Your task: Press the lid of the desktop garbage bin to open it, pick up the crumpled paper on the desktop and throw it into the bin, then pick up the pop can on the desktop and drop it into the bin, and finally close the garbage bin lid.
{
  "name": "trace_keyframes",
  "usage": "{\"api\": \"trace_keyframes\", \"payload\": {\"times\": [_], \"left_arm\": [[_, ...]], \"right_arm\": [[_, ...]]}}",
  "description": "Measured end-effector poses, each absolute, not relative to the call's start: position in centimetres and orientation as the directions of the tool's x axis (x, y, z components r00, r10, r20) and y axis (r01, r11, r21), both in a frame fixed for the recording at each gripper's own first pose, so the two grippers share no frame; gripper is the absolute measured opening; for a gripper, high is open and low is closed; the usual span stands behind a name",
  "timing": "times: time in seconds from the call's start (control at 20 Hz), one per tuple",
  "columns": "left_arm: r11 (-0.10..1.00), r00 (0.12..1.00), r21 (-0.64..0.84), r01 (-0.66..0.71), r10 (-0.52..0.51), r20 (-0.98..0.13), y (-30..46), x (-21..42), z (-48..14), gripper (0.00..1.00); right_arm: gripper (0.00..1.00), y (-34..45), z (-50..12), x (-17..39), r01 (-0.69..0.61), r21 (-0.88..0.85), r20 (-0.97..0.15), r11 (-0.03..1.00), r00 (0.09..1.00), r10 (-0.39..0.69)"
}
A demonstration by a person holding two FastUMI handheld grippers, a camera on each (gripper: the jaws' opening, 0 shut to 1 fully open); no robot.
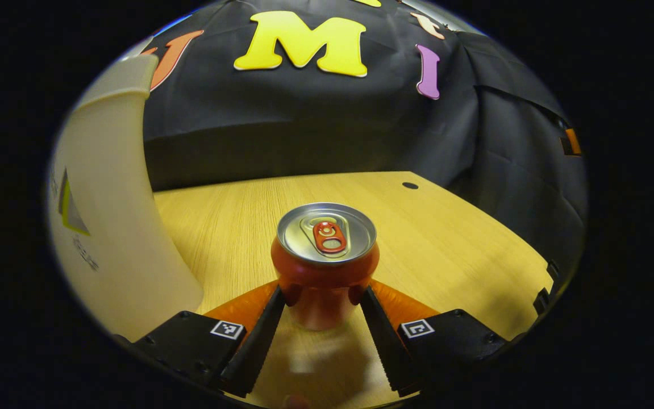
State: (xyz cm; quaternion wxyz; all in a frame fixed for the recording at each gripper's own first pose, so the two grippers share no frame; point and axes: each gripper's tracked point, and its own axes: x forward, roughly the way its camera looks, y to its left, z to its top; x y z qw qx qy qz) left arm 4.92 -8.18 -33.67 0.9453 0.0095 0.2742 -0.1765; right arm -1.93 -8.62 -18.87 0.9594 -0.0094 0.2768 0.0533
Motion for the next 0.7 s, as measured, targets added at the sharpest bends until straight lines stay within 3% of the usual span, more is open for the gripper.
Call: {"api": "trace_keyframes", "payload": {"times": [0.3, 0.7], "left_arm": [[0.947, 0.866, -0.068, 0.314, -0.315, -0.389, -8.1, 5.7, -20.8, 0.84], [0.987, 0.968, 0.034, 0.159, -0.149, -0.2, -1.6, 8.7, -6.8, 0.84]], "right_arm": [[0.88, -7.7, -17.1, -1.8, -0.104, 0.064, -0.482, 0.993, 0.867, 0.122], [0.88, -6.6, -14.2, -1.0, -0.157, 0.106, -0.417, 0.982, 0.889, 0.187]]}}
